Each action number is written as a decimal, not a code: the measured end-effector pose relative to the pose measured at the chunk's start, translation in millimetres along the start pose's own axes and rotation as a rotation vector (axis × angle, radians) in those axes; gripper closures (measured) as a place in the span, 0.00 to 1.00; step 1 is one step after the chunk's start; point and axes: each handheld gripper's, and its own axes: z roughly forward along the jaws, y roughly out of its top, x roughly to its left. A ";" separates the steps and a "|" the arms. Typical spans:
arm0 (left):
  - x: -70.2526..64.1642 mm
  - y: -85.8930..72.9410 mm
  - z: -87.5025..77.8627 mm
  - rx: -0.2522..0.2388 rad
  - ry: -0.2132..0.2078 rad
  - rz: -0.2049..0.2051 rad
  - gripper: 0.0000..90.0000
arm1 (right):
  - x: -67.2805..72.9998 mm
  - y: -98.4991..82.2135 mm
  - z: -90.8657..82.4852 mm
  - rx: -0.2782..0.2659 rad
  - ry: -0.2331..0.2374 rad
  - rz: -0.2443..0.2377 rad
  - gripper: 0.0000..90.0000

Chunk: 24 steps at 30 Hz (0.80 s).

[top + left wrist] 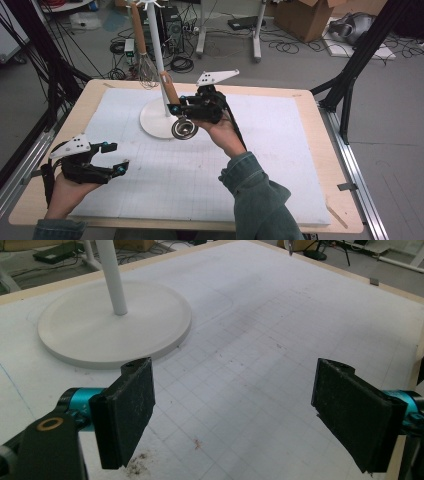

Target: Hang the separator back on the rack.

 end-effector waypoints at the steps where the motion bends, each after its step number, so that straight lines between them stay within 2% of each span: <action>1: 0.4 0.3 -1.1 -0.001 0.002 0.005 0.20 | -1.3 2.4 -0.1 -0.001 0.001 0.001 0.78; 7: 3.0 -2.4 -2.3 0.007 0.019 -0.001 0.20 | -9.9 17.3 0.1 -0.005 -0.005 -0.003 0.78; 21: 1.8 -1.9 -5.0 -0.009 0.028 0.002 0.19 | -25.8 36.8 1.6 -0.004 -0.026 0.008 0.78; 24: 2.7 -2.0 -6.8 -0.015 0.039 -0.003 0.19 | -28.1 44.6 2.2 -0.011 -0.024 -0.005 0.78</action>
